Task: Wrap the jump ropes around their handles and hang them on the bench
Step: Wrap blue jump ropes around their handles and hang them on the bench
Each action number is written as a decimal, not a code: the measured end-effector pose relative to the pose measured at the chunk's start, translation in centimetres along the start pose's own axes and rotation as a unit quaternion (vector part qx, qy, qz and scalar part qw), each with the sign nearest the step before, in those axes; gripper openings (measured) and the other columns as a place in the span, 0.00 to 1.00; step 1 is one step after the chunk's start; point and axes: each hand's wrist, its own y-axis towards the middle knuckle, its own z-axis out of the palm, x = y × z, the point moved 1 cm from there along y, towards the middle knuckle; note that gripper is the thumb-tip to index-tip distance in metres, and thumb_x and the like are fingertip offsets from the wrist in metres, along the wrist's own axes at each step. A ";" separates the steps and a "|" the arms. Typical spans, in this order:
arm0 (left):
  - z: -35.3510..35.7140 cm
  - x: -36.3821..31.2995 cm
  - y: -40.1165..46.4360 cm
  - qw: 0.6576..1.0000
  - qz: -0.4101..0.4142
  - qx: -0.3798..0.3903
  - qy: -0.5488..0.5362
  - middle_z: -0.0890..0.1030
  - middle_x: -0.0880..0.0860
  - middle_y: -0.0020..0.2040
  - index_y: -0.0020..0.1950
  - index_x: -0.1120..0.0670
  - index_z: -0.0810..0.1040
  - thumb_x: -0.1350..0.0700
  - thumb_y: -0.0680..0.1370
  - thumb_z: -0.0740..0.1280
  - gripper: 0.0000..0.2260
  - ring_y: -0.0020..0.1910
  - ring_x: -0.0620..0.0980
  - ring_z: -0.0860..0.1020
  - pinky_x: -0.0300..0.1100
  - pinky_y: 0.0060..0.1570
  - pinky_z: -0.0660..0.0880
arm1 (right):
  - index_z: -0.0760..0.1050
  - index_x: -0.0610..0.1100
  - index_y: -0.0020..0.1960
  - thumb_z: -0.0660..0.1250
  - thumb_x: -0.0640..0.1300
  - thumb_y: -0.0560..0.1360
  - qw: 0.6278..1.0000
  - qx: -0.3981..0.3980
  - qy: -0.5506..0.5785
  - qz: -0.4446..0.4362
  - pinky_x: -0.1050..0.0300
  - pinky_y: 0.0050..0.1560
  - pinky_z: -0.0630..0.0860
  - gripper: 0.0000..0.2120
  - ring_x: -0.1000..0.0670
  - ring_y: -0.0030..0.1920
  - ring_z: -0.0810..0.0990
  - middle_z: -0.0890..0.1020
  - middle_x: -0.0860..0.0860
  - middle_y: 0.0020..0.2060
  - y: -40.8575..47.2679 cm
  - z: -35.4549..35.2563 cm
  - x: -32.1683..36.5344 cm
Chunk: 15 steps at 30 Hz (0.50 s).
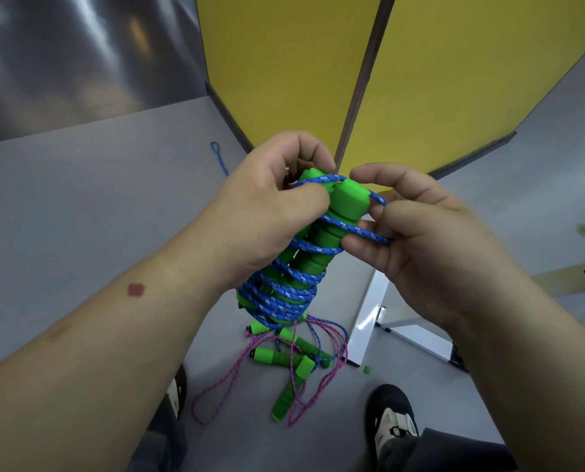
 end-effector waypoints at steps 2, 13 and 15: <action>-0.3 -0.2 -0.1 1.000 0.010 0.016 -0.005 0.77 0.53 0.41 0.45 0.46 0.79 0.61 0.73 0.66 0.10 0.39 0.53 0.74 0.50 0.42 0.73 | 0.83 0.43 0.52 0.51 0.23 0.74 1.000 0.013 0.001 0.014 0.60 0.35 0.81 0.26 0.47 0.39 0.81 0.83 0.43 0.43 0.0 -0.1 0.1; -0.5 -0.3 -0.3 1.000 0.012 -0.005 -0.005 0.83 0.54 0.43 0.41 0.46 0.82 0.62 0.75 0.67 0.11 0.40 0.53 0.79 0.47 0.42 0.78 | 0.81 0.37 0.52 0.50 0.27 0.75 0.998 0.037 0.034 0.030 0.56 0.36 0.83 0.21 0.46 0.34 0.81 0.83 0.42 0.42 0.1 -0.1 0.3; -0.3 -0.4 -0.3 0.999 0.034 -0.016 0.006 0.80 0.64 0.45 0.40 0.46 0.82 0.61 0.74 0.67 0.11 0.42 0.53 0.77 0.45 0.43 0.76 | 0.82 0.37 0.51 0.51 0.26 0.75 0.999 0.032 0.032 0.027 0.56 0.35 0.82 0.21 0.47 0.32 0.79 0.82 0.42 0.40 0.1 0.0 0.2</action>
